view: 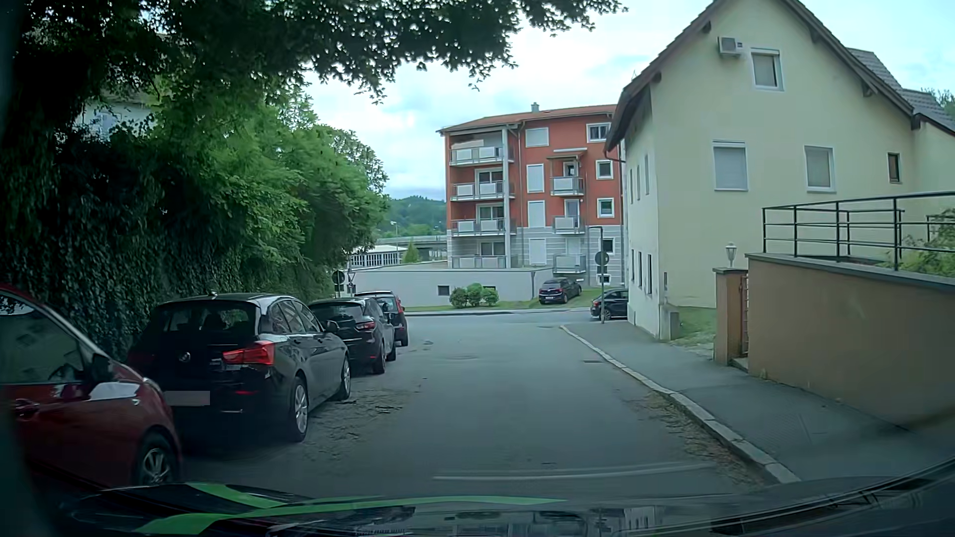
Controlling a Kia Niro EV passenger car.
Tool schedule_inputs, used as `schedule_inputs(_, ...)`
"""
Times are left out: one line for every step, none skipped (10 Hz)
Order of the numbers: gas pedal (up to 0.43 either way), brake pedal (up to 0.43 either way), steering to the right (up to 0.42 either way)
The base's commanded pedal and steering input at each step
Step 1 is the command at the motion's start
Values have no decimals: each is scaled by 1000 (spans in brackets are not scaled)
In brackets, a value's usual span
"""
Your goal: Follow the waypoints while adhering to traffic rules and regulations
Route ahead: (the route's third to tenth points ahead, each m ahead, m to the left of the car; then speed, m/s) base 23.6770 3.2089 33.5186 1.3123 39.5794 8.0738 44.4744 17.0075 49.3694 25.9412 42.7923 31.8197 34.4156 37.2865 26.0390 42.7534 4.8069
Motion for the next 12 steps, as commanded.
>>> schedule_inputs(0,220,-23)
schedule_inputs(0,213,-23)
schedule_inputs(0,213,-23)
schedule_inputs(0,213,-23)
schedule_inputs(0,213,-23)
schedule_inputs(0,213,-21)
schedule_inputs(0,213,-18)
schedule_inputs(0,207,-18)
schedule_inputs(0,207,-19)
schedule_inputs(0,207,-19)
schedule_inputs(0,207,-19)
schedule_inputs(0,207,-19)
